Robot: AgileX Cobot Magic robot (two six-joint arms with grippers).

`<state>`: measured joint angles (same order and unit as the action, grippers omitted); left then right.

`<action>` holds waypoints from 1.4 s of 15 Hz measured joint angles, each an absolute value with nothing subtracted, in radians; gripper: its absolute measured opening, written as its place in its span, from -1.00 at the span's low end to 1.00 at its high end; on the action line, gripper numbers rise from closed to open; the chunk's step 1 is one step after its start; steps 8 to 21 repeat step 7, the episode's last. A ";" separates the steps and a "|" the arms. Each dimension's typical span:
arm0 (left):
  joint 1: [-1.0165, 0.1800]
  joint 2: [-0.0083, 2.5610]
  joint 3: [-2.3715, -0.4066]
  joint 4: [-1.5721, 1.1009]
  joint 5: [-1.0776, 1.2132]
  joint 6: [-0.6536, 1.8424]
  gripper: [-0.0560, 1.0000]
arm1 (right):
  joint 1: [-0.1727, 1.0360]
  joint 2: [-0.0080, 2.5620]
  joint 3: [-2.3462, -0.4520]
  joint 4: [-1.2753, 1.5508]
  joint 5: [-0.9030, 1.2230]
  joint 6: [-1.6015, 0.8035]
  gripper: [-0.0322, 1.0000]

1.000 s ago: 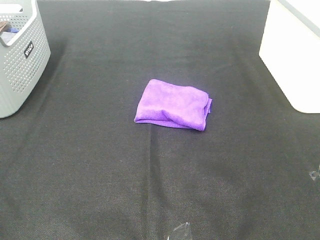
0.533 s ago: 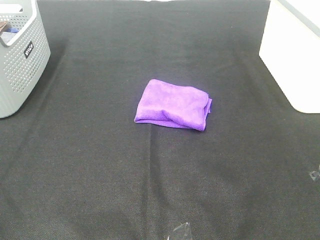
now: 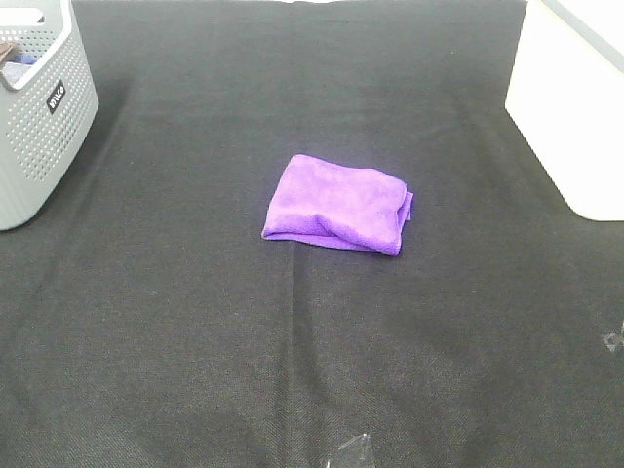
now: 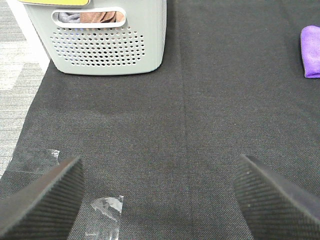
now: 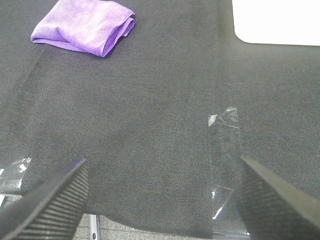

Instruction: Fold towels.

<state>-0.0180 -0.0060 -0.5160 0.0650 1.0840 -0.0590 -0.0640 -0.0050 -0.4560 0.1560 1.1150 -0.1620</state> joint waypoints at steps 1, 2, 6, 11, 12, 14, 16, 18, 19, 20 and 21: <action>-0.018 -0.006 -0.516 0.065 1.084 -0.059 0.55 | -0.064 -0.005 -0.456 0.156 1.115 -0.162 0.54; -0.018 -0.006 -0.516 0.065 1.084 -0.059 0.55 | -0.064 -0.005 -0.456 0.156 1.115 -0.162 0.54; -0.018 -0.006 -0.516 0.064 1.084 -0.059 0.55 | -0.064 -0.005 -0.456 0.156 1.115 -0.162 0.54; -0.018 -0.006 -0.516 0.064 1.084 -0.059 0.55 | -0.064 -0.005 -0.456 0.156 1.115 -0.162 0.54; -0.018 -0.006 -0.516 0.064 1.084 -0.059 0.55 | -0.064 -0.005 -0.456 0.156 1.115 -0.162 0.54; -0.018 -0.006 -0.516 0.064 1.084 -0.059 0.55 | -0.064 -0.005 -0.456 0.156 1.115 -0.162 0.54; -0.018 -0.006 -0.516 0.064 1.084 -0.059 0.55 | -0.064 -0.005 -0.456 0.156 1.115 -0.162 0.54; -0.018 -0.006 -0.516 0.064 1.084 -0.059 0.55 | -0.064 -0.005 -0.456 0.156 1.115 -0.162 0.54; -0.018 -0.006 -0.516 0.064 1.084 -0.059 0.55 | -0.064 -0.005 -0.456 0.156 1.115 -0.162 0.54; -0.018 -0.006 -0.516 0.064 1.084 -0.059 0.55 | -0.064 -0.005 -0.456 0.156 1.115 -0.162 0.54; -0.018 -0.006 -0.516 0.064 1.084 -0.059 0.55 | -0.064 -0.005 -0.456 0.156 1.115 -0.162 0.54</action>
